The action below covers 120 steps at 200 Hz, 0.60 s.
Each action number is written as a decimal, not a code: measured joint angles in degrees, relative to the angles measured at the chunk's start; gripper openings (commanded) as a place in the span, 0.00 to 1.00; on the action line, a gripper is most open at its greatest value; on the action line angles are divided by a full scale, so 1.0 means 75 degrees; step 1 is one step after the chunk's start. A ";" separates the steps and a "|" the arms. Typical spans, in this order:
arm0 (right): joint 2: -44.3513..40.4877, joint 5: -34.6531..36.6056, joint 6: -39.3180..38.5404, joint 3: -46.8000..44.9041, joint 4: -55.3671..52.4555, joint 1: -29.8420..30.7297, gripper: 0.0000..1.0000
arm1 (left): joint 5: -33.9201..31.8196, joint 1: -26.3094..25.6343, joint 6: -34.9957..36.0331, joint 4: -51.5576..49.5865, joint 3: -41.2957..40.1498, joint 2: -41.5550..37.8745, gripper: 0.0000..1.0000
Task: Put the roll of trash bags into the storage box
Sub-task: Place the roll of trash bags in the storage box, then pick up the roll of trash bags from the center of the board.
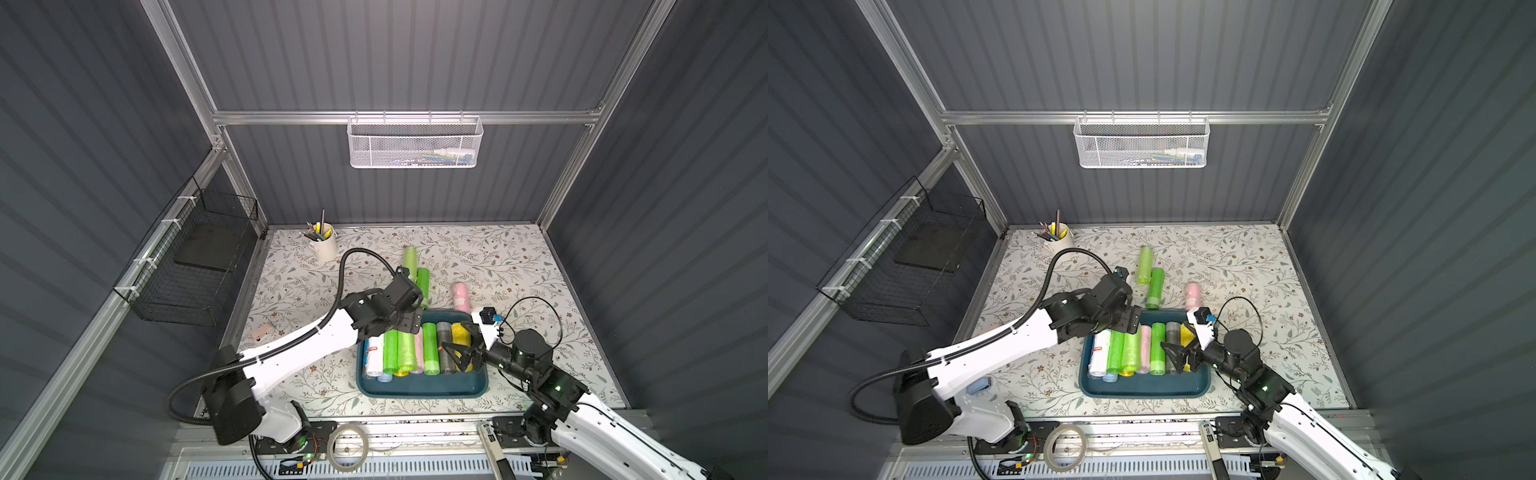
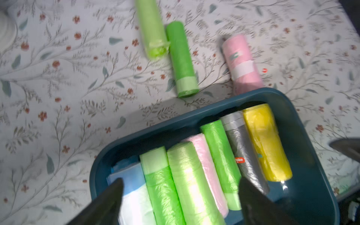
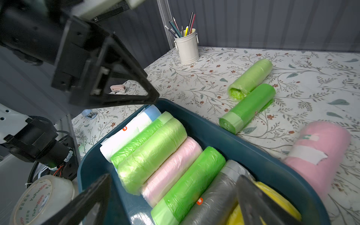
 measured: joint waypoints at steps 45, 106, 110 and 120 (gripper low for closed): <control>0.0067 0.0321 0.0020 0.0000 -0.0032 -0.0026 0.99 | 0.1204 0.0417 0.1696 0.1300 -0.2005 -0.1961 1.00; 0.1673 0.1338 0.0880 0.1647 -0.1891 -0.1448 0.99 | 0.2206 0.0624 0.4220 0.1413 -0.2025 -0.2116 1.00; 0.1915 0.1378 0.0933 0.1947 -0.2119 -0.1641 0.99 | 0.2259 0.0644 0.4368 0.1472 -0.2017 -0.2090 1.00; 0.2675 0.1448 0.1005 0.2745 -0.2605 -0.2162 0.97 | 0.2439 0.0717 0.4794 0.1719 -0.1996 -0.1990 1.00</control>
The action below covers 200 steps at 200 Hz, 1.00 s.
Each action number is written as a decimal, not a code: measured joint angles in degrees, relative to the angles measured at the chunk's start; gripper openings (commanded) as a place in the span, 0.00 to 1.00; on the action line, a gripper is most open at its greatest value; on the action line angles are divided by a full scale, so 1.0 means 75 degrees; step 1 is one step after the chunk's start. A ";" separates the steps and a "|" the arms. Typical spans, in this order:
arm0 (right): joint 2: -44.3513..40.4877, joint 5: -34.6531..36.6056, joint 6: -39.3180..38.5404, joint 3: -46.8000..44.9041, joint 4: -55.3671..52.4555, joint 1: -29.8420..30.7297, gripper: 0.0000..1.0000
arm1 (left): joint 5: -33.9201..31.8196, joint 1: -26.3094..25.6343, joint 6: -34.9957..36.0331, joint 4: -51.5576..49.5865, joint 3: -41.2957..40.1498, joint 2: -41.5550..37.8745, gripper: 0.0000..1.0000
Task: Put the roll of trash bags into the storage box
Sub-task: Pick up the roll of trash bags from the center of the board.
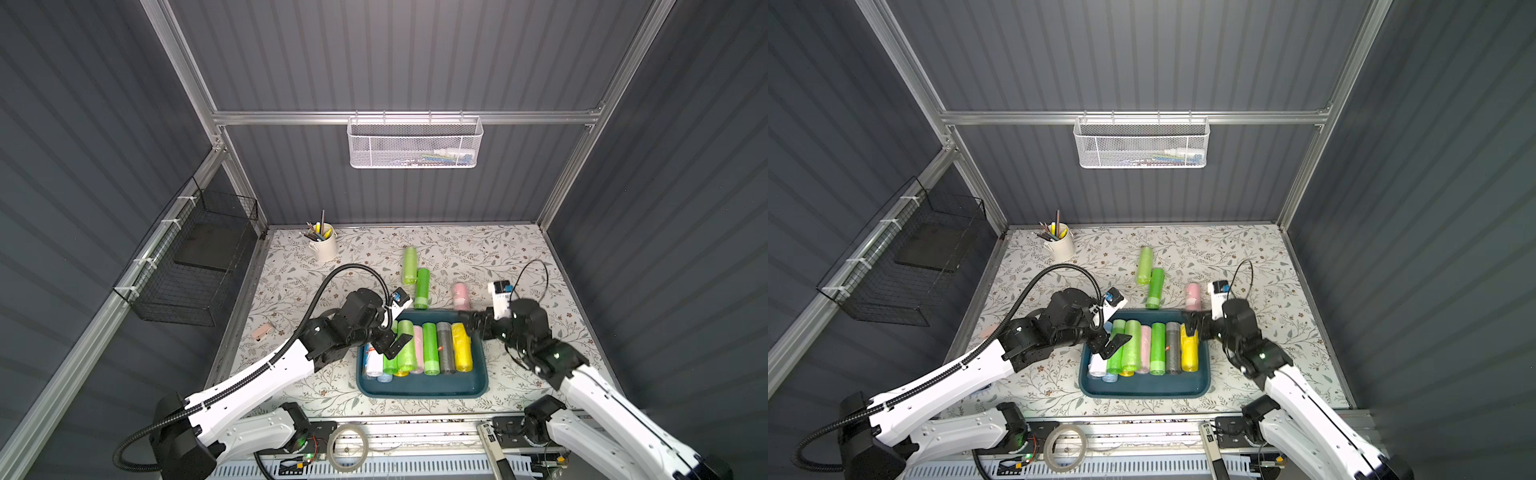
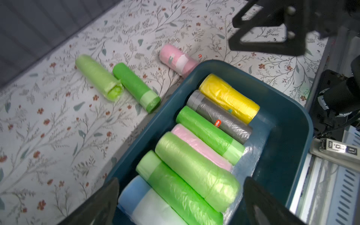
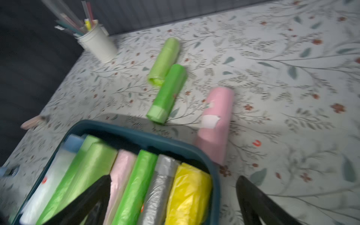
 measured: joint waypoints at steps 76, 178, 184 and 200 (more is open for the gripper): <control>0.4634 0.0061 -0.0825 0.3348 -0.2296 -0.0979 0.90 | 0.2046 0.0399 0.2020 0.1979 -0.0256 0.1000 1.00; 0.7076 -0.0638 -0.1399 0.5007 -0.2763 -0.0976 0.83 | 0.0676 0.0458 0.2142 0.3197 -0.1096 0.0134 1.00; 0.7216 -0.0653 -0.1405 0.5106 -0.2769 -0.0976 0.83 | 0.0629 0.0469 0.2130 0.3220 -0.1096 0.0134 1.00; 0.7545 -0.0688 -0.1428 0.5313 -0.2821 -0.0973 0.81 | 0.0510 0.0469 0.2090 0.3258 -0.1096 0.0134 1.00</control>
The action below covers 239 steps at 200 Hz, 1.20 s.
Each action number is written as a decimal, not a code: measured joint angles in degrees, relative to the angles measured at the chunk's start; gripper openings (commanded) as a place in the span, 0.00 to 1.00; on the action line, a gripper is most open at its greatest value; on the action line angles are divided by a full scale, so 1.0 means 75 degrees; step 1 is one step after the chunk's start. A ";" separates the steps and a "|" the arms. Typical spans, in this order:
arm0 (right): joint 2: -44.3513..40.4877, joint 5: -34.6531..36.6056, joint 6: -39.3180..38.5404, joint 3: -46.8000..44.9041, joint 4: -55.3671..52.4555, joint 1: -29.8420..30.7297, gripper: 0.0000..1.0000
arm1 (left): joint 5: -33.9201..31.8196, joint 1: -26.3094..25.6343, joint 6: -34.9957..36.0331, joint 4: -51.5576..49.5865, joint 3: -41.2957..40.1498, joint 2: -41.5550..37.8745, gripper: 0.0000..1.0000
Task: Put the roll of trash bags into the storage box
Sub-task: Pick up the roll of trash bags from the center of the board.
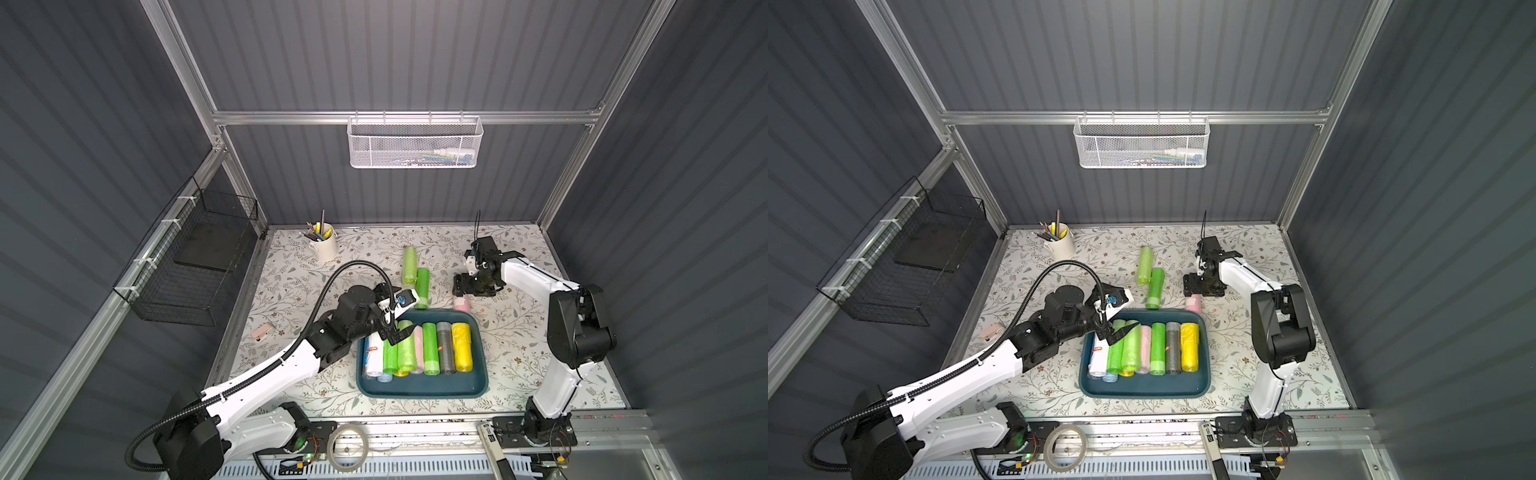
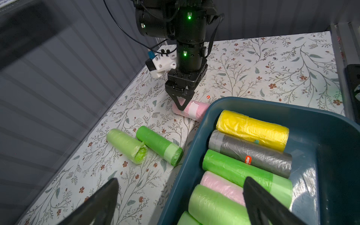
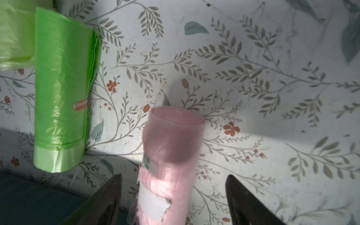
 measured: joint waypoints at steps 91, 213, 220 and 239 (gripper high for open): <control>0.0635 0.0259 -0.0096 0.0213 -0.0189 0.0105 0.61 | -0.0213 0.0015 -0.0117 -0.0009 0.0000 -0.0466 1.00; -0.0565 0.2317 -0.0137 0.0673 -0.0667 -0.0052 0.33 | -0.0443 0.0015 -0.0481 -0.0487 0.0364 -0.0166 1.00; -0.0877 0.2387 -0.0137 0.0615 -0.0664 -0.0055 0.34 | -0.0472 0.0015 -0.0478 -0.0530 0.0370 -0.0163 1.00; -0.1731 0.2460 -0.0140 0.0420 -0.0673 -0.0055 0.34 | -0.0527 0.0015 -0.0472 -0.0670 0.0402 -0.0160 1.00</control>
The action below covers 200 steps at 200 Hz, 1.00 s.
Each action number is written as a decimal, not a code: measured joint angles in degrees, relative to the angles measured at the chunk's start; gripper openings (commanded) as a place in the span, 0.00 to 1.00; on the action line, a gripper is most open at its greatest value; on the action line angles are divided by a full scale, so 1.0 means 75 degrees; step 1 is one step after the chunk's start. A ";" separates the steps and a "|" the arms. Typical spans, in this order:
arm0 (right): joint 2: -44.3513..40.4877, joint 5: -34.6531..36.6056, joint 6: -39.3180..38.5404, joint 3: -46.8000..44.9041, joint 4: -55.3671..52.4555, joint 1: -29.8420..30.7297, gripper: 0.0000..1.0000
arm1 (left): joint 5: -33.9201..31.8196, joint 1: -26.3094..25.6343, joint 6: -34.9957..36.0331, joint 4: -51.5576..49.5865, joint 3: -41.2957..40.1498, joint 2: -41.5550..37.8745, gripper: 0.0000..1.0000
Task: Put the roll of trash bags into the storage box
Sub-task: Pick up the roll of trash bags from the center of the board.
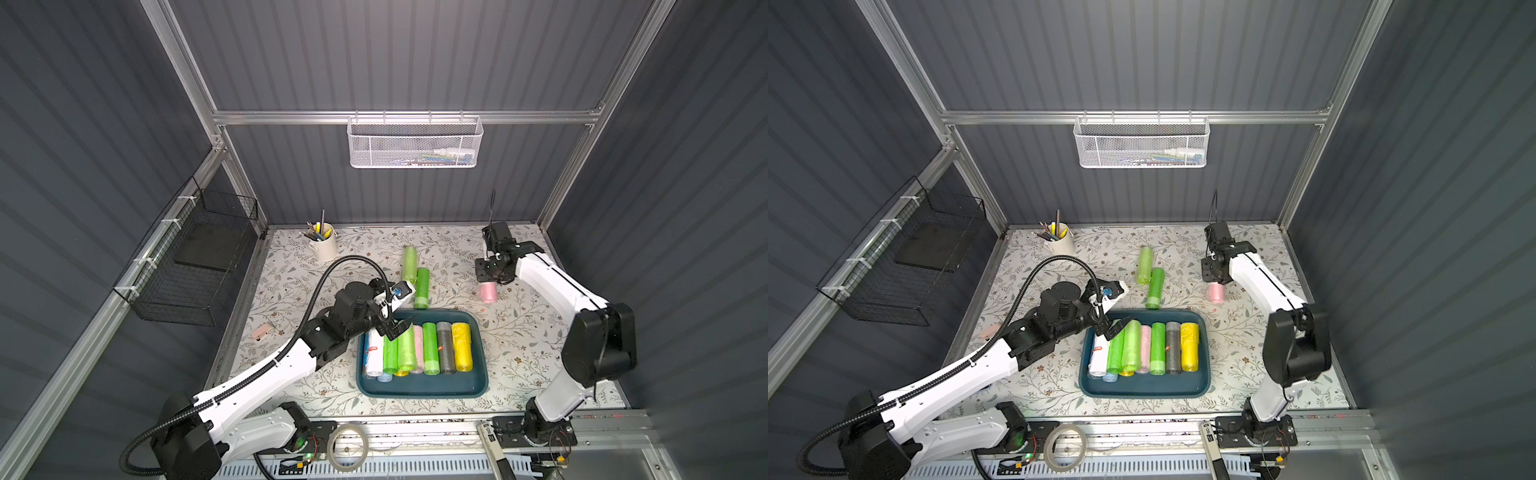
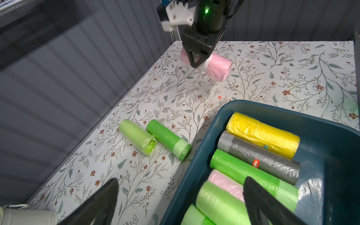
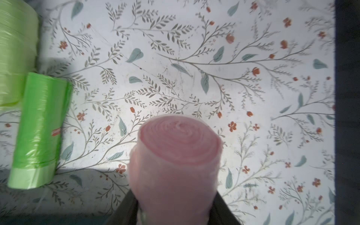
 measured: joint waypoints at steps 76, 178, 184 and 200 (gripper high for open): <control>-0.2084 -0.2407 0.0507 -0.1102 -0.0309 0.0122 0.35 | 0.0804 0.0000 0.0903 -0.0909 0.0064 -0.0577 1.00; -0.3730 -0.4351 0.1667 -0.2824 0.0291 0.1186 0.36 | 0.1687 0.0015 0.1638 -0.1664 0.0067 -0.0629 1.00; -0.3736 -0.4392 0.1751 -0.2926 0.0379 0.1256 0.35 | 0.1714 0.0015 0.1655 -0.1676 0.0067 -0.0629 0.99; -0.3724 -0.4421 0.1958 -0.3182 0.0621 0.1495 0.36 | 0.1749 0.0015 0.1664 -0.1731 0.0087 -0.0629 1.00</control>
